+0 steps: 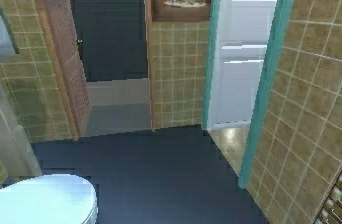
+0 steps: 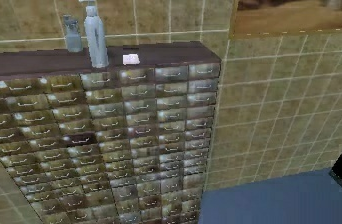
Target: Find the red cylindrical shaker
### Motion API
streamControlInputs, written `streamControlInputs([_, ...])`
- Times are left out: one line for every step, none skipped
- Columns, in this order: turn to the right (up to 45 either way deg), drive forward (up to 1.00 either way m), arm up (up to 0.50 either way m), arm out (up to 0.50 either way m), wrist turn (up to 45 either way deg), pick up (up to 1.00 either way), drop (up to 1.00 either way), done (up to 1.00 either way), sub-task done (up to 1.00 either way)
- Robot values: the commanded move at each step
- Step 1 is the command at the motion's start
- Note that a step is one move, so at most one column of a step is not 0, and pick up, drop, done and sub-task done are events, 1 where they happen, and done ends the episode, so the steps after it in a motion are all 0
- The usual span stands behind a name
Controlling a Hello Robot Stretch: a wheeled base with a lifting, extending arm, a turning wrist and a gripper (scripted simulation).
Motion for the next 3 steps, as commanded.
streamControlInputs([0.0,0.70,0.00,0.00,0.0,0.00,0.00,0.00,0.00])
streamControlInputs([-6.0,0.00,0.00,0.00,0.0,0.00,0.00,0.00,0.00])
streamControlInputs([0.0,0.40,0.00,0.00,0.0,0.00,0.00,0.00,0.00])
